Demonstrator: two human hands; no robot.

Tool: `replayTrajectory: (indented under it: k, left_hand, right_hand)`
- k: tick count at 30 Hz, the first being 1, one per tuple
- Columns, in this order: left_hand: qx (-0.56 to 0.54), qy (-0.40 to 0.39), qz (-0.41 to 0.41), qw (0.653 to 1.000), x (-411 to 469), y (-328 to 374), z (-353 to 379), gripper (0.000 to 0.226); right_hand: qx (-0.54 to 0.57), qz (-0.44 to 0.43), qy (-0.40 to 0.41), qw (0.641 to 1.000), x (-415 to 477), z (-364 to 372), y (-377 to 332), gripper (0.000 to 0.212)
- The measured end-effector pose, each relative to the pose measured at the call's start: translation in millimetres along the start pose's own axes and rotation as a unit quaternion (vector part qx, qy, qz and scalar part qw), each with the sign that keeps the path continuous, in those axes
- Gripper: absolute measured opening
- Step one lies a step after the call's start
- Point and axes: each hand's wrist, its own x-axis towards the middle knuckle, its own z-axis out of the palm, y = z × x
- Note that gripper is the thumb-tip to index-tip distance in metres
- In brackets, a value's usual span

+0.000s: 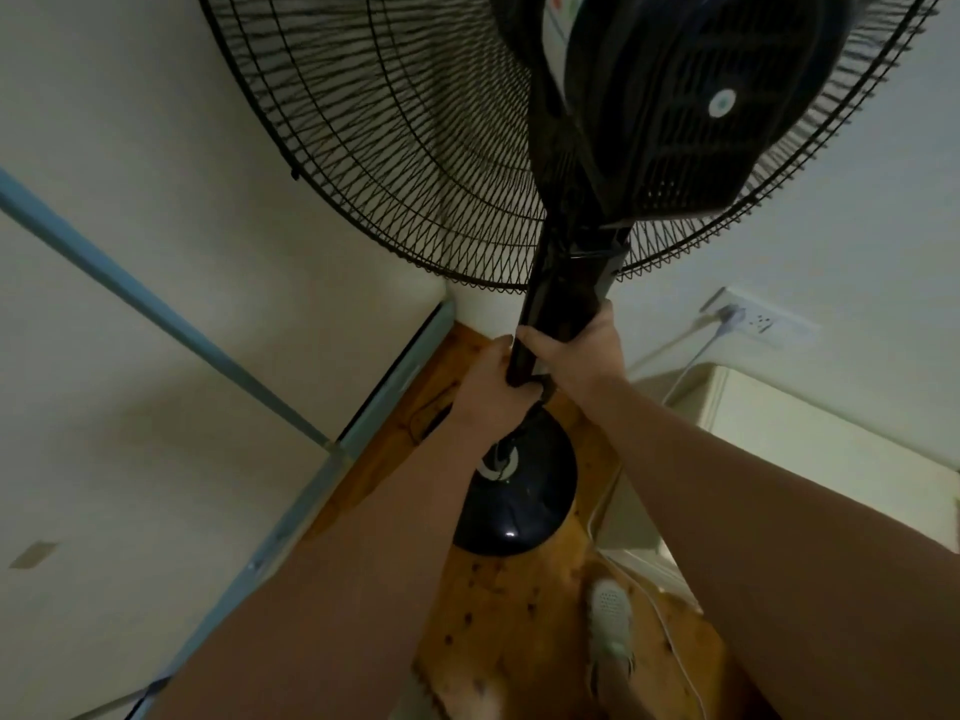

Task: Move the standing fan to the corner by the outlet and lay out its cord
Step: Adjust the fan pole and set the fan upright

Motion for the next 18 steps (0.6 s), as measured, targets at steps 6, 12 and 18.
replayTrajectory:
  k: [6, 12, 18]
  left_hand:
    - [0.069, 0.082, 0.031, 0.994, 30, -23, 32, 0.063]
    - [-0.141, 0.155, 0.125, 0.970, 43, -39, 57, 0.038]
    - [-0.193, 0.229, 0.193, 0.934, 68, -74, 66, 0.043]
  right_hand:
    - [0.024, -0.056, -0.012, 0.998, 10, 2, 19, 0.074]
    - [0.066, -0.118, -0.030, 0.990, 17, 8, 41, 0.062]
    - [0.132, -0.200, -0.002, 0.971, 29, 30, 76, 0.076]
